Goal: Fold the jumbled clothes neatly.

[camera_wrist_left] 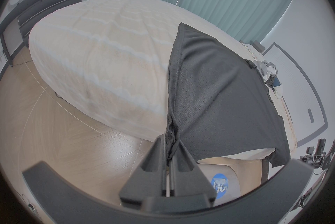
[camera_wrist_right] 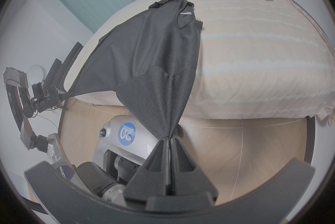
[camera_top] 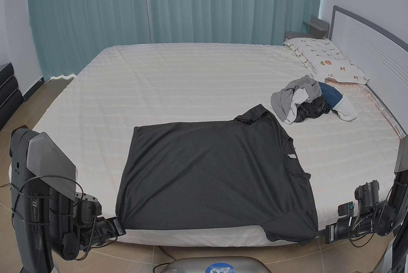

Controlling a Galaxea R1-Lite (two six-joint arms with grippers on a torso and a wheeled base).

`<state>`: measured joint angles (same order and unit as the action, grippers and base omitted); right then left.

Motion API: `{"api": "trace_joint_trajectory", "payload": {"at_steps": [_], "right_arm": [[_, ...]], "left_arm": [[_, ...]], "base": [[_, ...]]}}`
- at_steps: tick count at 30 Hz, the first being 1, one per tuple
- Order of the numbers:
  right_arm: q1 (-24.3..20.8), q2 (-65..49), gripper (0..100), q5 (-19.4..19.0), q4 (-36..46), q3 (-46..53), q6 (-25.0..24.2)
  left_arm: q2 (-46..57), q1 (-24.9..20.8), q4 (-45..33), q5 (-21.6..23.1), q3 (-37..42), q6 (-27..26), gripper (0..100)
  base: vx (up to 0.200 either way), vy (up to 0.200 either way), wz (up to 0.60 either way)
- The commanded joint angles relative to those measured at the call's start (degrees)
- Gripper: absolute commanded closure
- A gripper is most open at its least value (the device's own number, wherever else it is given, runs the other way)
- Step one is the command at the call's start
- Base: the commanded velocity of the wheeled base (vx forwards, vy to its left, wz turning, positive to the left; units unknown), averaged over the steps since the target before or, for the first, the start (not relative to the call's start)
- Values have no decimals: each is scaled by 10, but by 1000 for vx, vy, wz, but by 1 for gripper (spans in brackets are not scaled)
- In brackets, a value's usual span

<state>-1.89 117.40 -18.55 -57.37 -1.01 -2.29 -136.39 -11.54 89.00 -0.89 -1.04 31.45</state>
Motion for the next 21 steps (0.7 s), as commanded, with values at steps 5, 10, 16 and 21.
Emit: {"api": "trace_joint_trajectory", "payload": {"at_steps": [5,10,16,21], "right_arm": [[1,-5,100,3,36,10,30],[5,-14,100,2,52,10,44],[7,-23,100,2,63,10,48],[7,-45,100,0,61,10,47]], "left_arm": [[4,10,-16,-2,10,-8,100],[24,12,-70,-1,9,-35,100],[40,11,-116,-1,10,-54,100],[79,14,-116,7,9,-41,100]], "base": [[0,0,0],[0,0,0],[0,0,0],[0,0,0]]}}
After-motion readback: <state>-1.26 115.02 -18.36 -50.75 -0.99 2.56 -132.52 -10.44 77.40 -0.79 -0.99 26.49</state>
